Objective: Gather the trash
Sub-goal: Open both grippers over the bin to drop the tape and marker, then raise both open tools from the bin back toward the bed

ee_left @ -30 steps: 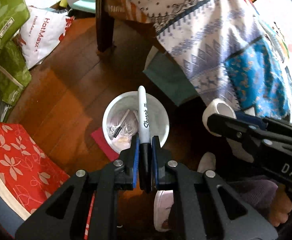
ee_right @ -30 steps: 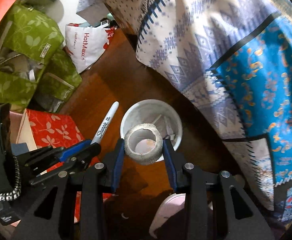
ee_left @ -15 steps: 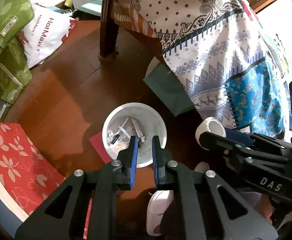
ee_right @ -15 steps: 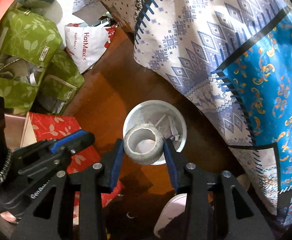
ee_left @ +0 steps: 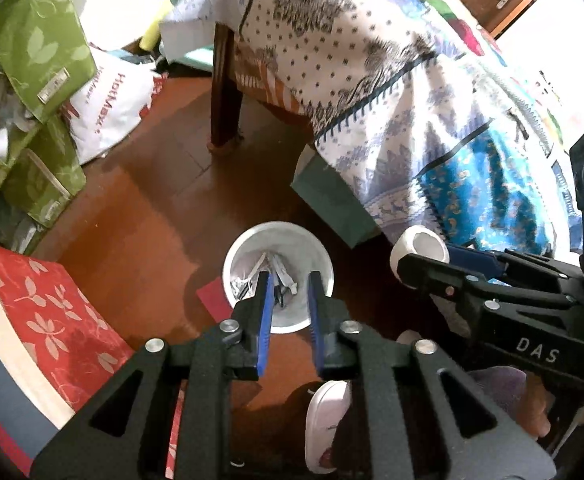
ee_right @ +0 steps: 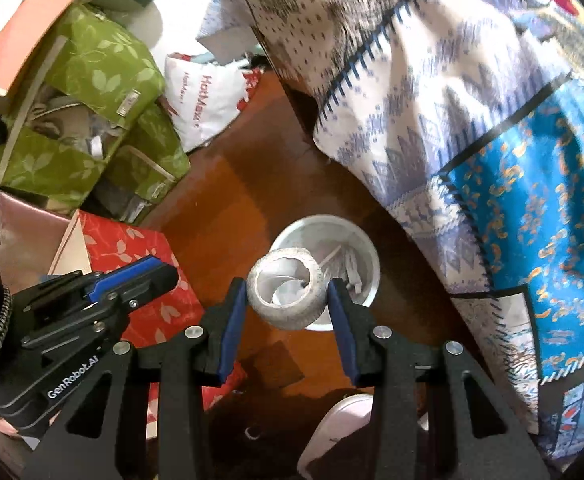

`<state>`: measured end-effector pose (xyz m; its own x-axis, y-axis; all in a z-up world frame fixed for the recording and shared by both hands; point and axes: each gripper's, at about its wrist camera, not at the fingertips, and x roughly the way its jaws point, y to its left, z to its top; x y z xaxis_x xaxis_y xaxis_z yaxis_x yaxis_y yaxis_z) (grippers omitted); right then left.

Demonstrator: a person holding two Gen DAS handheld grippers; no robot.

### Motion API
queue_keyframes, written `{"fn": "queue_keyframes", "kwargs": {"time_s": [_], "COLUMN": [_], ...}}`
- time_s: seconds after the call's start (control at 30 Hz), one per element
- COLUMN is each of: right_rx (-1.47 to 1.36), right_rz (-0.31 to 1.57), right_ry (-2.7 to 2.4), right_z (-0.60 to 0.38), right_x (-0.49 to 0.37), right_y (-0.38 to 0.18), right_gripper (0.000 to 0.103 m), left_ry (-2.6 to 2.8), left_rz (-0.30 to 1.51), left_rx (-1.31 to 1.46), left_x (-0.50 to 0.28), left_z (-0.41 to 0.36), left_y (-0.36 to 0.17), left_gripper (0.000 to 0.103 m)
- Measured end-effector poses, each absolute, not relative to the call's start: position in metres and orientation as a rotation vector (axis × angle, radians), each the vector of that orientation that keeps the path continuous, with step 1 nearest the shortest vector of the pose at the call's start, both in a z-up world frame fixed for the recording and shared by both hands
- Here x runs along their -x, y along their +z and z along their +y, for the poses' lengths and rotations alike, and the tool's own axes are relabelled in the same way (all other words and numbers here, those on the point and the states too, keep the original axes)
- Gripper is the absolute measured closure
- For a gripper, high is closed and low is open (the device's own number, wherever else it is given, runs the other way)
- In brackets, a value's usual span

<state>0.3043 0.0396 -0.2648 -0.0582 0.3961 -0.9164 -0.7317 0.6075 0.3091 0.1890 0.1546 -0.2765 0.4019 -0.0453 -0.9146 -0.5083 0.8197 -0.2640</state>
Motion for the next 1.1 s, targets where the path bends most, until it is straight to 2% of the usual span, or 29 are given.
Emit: {"fn": "queue_keyframes", "kwargs": {"time_s": [0.03,0.13,0.37,0.4,0.47,0.77,0.93,1.1], "right_rx": [0.317,0.308,0.385,0.399,0.397,0.339,0.295,0.246], "right_rz": [1.322,1.286,1.145,1.127,1.132,1.142,1.054,0.878], "right_ry": [0.952,0.963,0.926,0.923,0.951,0.928,0.896,0.841], "right_z": [0.039,0.038,0.036,0.036,0.037,0.019,-0.013,-0.064], "right_x": [-0.303,-0.298,-0.284,-0.282,-0.281,-0.287,-0.294,-0.306], "right_y": [-0.261,-0.252,-0.235,-0.233,-0.232,-0.222,-0.194,-0.147], "right_gripper": [0.065,0.065,0.065,0.068,0.072,0.071,0.071,0.071], "left_ry": [0.316,0.333,0.348,0.351,0.352,0.350,0.331,0.282], "left_rz": [1.121,1.079,1.032,1.029,1.024,1.001,0.944,0.848], "left_rx": [0.558,0.530,0.526,0.527,0.529,0.499,0.435,0.357], "left_x": [-0.187,-0.179,-0.168,-0.167,-0.166,-0.162,-0.168,-0.185], "left_z": [0.154,0.151,0.145,0.144,0.143,0.133,0.116,0.085], "left_y": [-0.272,-0.256,-0.234,-0.233,-0.231,-0.213,-0.184,-0.144], "left_gripper": [0.074,0.068,0.066,0.066,0.066,0.066,0.066,0.065]}}
